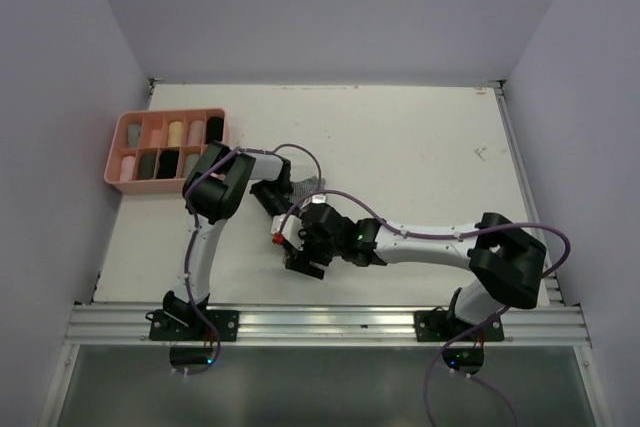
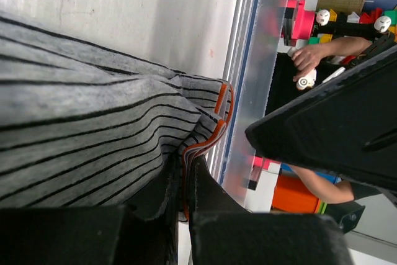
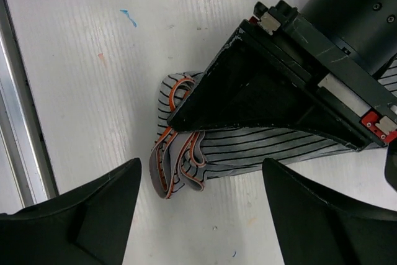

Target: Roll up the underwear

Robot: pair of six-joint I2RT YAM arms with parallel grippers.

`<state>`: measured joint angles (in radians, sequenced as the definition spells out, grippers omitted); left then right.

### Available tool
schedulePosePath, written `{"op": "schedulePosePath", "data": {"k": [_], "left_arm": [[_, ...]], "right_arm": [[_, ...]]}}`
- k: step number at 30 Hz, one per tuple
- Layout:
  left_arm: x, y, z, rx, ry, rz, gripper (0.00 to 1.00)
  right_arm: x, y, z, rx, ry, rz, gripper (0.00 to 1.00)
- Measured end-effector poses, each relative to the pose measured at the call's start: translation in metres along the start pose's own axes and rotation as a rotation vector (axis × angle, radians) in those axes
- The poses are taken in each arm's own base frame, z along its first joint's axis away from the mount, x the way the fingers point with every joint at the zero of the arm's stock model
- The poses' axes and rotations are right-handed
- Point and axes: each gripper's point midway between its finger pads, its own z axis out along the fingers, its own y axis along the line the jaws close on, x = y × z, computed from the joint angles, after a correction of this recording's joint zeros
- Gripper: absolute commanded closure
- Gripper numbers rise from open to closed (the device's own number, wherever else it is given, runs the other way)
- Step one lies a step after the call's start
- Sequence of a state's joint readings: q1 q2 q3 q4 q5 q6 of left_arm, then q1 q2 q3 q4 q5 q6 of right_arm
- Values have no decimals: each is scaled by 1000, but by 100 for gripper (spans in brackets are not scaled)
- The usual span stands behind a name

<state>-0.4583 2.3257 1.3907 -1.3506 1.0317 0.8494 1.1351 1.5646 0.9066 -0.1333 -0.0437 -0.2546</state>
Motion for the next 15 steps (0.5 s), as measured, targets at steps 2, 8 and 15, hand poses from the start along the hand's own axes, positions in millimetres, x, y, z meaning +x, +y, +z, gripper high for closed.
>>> {"op": "schedulePosePath", "data": {"k": [2, 8, 15], "left_arm": [[1, 0, 0, 1, 1, -8, 100], [1, 0, 0, -2, 3, -22, 100], [1, 0, 0, -3, 4, -29, 100]], "right_arm": [[1, 2, 4, -8, 3, -12, 17], [6, 12, 17, -62, 7, -18, 20], [18, 23, 28, -102, 33, -4, 26]]}}
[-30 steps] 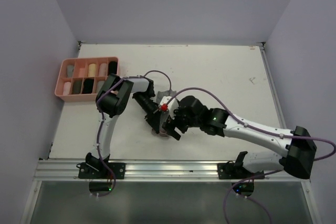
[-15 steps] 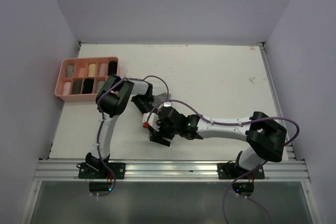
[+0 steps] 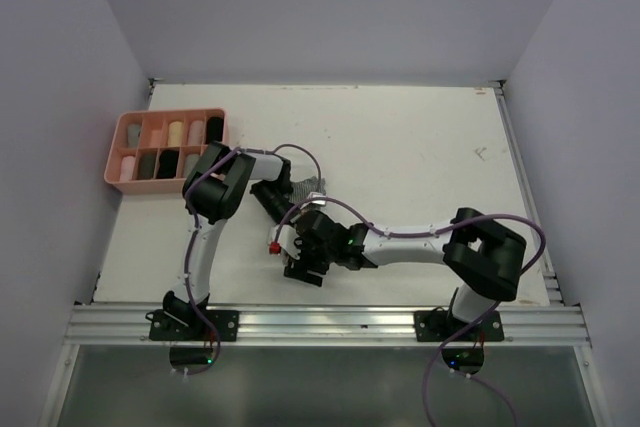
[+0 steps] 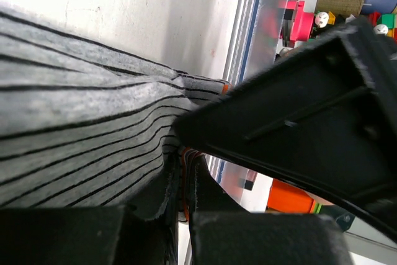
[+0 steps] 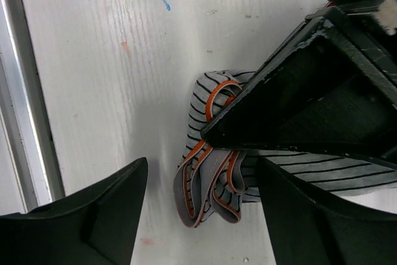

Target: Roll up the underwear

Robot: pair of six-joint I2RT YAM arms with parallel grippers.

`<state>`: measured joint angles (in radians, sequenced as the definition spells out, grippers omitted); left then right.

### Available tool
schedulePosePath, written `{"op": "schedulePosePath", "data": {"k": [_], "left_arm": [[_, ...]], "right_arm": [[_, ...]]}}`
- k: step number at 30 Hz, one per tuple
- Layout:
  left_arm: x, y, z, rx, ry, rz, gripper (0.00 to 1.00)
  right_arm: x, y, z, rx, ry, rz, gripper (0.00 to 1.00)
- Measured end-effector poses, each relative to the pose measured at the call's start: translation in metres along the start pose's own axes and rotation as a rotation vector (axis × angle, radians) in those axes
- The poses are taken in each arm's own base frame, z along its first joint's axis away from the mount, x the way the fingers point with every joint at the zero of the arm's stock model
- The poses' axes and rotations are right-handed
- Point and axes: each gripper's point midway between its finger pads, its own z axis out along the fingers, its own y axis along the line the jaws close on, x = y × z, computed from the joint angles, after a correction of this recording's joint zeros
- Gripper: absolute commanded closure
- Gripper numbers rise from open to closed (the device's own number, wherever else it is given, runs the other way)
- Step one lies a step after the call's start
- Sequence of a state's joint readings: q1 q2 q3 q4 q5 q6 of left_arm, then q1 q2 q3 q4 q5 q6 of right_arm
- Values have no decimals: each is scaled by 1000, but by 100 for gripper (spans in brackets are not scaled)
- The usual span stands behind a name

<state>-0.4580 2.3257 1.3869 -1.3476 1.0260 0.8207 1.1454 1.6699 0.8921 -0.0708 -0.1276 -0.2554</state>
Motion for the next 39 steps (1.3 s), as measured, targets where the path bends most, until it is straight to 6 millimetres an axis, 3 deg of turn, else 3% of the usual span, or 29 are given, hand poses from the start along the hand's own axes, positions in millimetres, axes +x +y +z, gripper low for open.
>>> {"op": "schedulePosePath", "data": {"k": [2, 3, 6, 7, 8, 9, 13, 16, 18, 23, 27, 30, 34, 36, 39], "left_arm": [[0, 0, 0, 0, 0, 0, 100], [0, 0, 0, 0, 0, 0, 100], [2, 0, 0, -6, 8, -1, 100], [3, 0, -1, -9, 10, 1, 100], [4, 0, -1, -15, 13, 5, 99], [4, 0, -2, -23, 14, 12, 93], [2, -1, -8, -72, 12, 75, 74], [-5, -2, -17, -124, 6, 141, 68], [-22, -3, -29, -167, -25, 213, 67], [-83, -14, -82, -276, -170, 414, 66], [-104, -30, -133, -348, -322, 493, 65], [-105, -41, -172, -429, -458, 543, 62], [-81, -62, -204, -571, -587, 611, 59], [-68, -77, -208, -659, -617, 693, 59], [-46, -93, -198, -777, -609, 828, 59]], "right_arm": [[5, 1, 5, -4, 14, 3, 44], [8, 1, 8, -5, 21, 7, 60], [7, -1, 11, 1, 11, 17, 78], [6, 0, 11, 1, 10, 19, 90], [6, 0, 12, 0, 7, 20, 95], [5, 1, 12, -1, 4, 26, 100], [2, 2, 14, -6, -21, 45, 100], [1, 1, 14, -15, -39, 73, 100], [-1, 5, 15, -36, -51, 88, 100], [-3, 19, 15, -115, -83, 138, 100], [-2, 18, 16, -188, -97, 236, 100], [-3, 15, 18, -258, -105, 329, 100], [-8, 11, 23, -370, -120, 455, 100], [-9, 10, 24, -423, -126, 504, 100], [-10, 10, 26, -491, -130, 561, 100]]}}
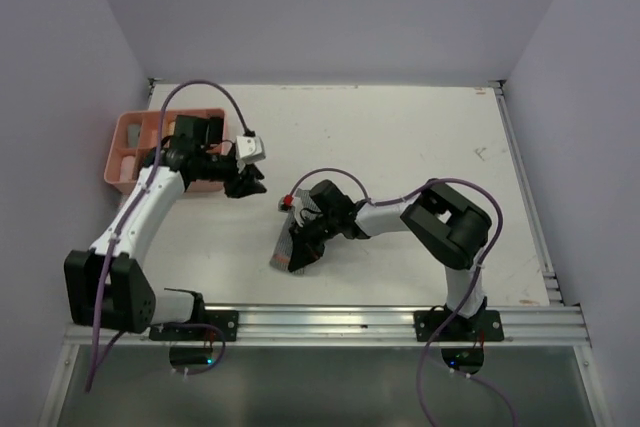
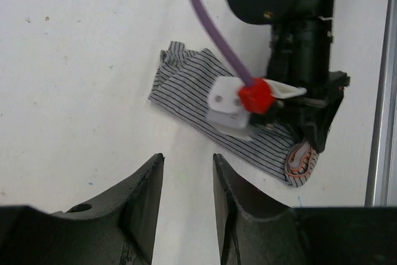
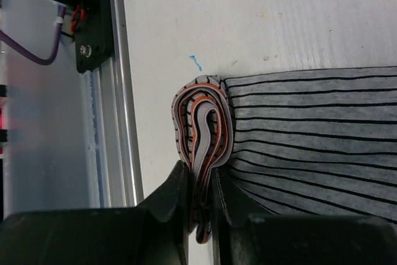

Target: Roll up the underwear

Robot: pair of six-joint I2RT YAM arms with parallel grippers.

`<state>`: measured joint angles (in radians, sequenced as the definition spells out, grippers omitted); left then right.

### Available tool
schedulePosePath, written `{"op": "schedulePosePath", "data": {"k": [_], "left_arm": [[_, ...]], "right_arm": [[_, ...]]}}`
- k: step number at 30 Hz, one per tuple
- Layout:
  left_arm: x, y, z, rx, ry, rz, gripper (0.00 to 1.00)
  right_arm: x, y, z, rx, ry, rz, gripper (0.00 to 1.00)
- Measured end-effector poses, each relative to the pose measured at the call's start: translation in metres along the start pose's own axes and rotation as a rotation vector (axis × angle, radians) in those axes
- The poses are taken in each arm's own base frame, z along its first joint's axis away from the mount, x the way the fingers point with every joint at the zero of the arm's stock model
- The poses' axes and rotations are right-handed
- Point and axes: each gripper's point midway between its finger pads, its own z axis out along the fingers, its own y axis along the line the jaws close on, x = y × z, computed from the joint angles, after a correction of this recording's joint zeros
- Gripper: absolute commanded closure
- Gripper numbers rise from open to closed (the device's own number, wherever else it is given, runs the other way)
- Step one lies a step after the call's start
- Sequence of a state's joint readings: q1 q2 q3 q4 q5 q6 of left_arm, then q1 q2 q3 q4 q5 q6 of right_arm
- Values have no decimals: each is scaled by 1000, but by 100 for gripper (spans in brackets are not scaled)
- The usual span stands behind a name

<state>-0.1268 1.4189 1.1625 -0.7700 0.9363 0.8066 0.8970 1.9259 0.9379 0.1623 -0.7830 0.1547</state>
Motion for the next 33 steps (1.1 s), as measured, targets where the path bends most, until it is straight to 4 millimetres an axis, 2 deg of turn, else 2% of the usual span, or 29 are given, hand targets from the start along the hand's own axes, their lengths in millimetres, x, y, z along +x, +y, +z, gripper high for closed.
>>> {"op": "schedulePosePath", "data": {"k": [3, 7, 12, 15, 17, 22, 31, 33], "left_arm": [[14, -27, -11, -35, 7, 129, 57], [50, -61, -11, -12, 42, 286, 55], [90, -107, 10, 117, 106, 446, 54], [106, -133, 21, 179, 117, 544, 53], [112, -143, 25, 201, 125, 599, 53], [124, -151, 38, 219, 152, 693, 52], [138, -146, 61, 207, 222, 728, 50], [142, -145, 66, 203, 242, 726, 55]], "right_arm": [[-2, 0, 3, -63, -3, 52, 100], [-2, -1, 6, -144, -1, 117, 100], [-2, -3, 6, -221, 8, 183, 100], [-3, -3, 7, -253, 25, 209, 100], [-3, -3, 7, -271, 37, 225, 100], [-2, -4, 7, -295, 49, 257, 100], [-3, -5, 7, -306, 52, 289, 100], [-3, -5, 7, -308, 54, 294, 100]]}}
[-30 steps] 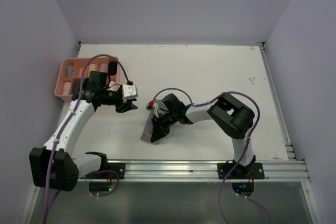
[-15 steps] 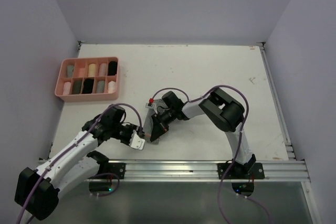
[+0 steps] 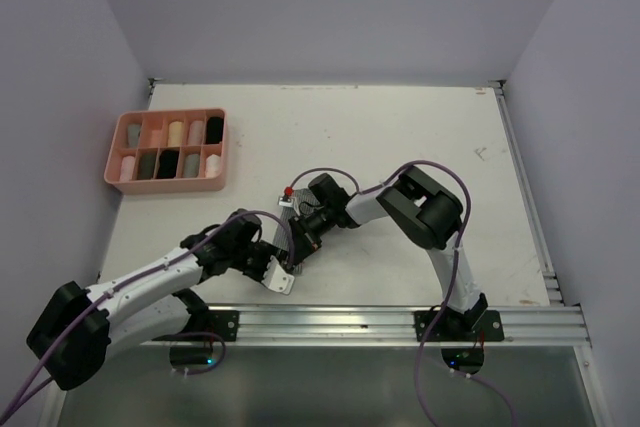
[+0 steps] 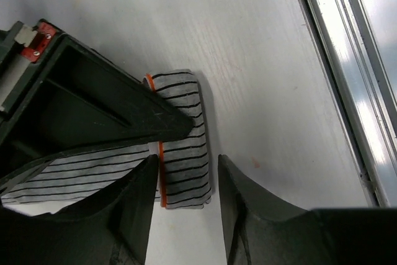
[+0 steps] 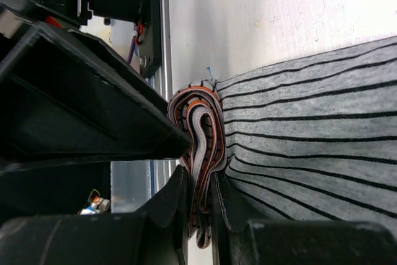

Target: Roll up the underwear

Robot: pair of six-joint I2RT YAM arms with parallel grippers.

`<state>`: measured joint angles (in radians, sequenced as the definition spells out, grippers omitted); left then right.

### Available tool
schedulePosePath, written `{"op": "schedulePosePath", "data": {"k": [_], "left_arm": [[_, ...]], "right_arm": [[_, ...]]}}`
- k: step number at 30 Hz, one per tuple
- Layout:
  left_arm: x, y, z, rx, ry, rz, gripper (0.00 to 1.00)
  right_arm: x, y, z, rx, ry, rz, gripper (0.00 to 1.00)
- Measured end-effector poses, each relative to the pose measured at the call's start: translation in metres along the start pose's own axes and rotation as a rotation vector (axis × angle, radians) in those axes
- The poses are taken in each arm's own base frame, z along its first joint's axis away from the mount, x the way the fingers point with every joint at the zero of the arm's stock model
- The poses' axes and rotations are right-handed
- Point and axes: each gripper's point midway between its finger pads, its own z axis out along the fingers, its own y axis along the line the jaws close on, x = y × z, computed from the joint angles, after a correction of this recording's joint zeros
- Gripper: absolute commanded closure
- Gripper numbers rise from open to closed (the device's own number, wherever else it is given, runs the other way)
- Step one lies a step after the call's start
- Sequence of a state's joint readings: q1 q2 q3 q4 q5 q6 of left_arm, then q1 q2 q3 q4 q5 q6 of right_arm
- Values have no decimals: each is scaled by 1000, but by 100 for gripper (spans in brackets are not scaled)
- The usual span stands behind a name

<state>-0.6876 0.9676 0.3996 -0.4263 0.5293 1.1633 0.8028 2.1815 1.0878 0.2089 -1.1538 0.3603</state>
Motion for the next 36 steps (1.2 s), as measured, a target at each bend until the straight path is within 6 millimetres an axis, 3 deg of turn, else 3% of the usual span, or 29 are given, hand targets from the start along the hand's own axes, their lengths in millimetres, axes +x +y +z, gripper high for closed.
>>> {"op": "schedulePosePath", "data": {"k": [4, 7, 12, 13, 16, 17, 22, 30, 36], "left_arm": [[6, -3, 10, 11, 42, 9, 81], [9, -3, 13, 8, 66, 26, 87], [11, -2, 17, 11, 94, 46, 89], [11, -1, 18, 13, 98, 49, 90], [11, 3, 22, 30, 109, 41, 96], [11, 5, 23, 38, 112, 36, 98], [9, 15, 30, 65, 126, 26, 100], [10, 31, 37, 76, 152, 31, 100], [8, 38, 41, 99, 157, 37, 100]], "right_arm": [[-1, -1, -1, 0, 1, 8, 100], [-1, -1, -1, 1, 1, 14, 96], [-1, -1, -4, 8, 7, 42, 82], [-1, -2, -5, 10, 9, 50, 75], [-1, -2, -9, 20, 20, 76, 67], [-1, -2, -10, 23, 22, 85, 60], [-7, 2, -25, 61, 4, 105, 47], [-22, -6, -55, 222, -65, 98, 44], [-55, -28, -107, 419, -224, 82, 44]]}}
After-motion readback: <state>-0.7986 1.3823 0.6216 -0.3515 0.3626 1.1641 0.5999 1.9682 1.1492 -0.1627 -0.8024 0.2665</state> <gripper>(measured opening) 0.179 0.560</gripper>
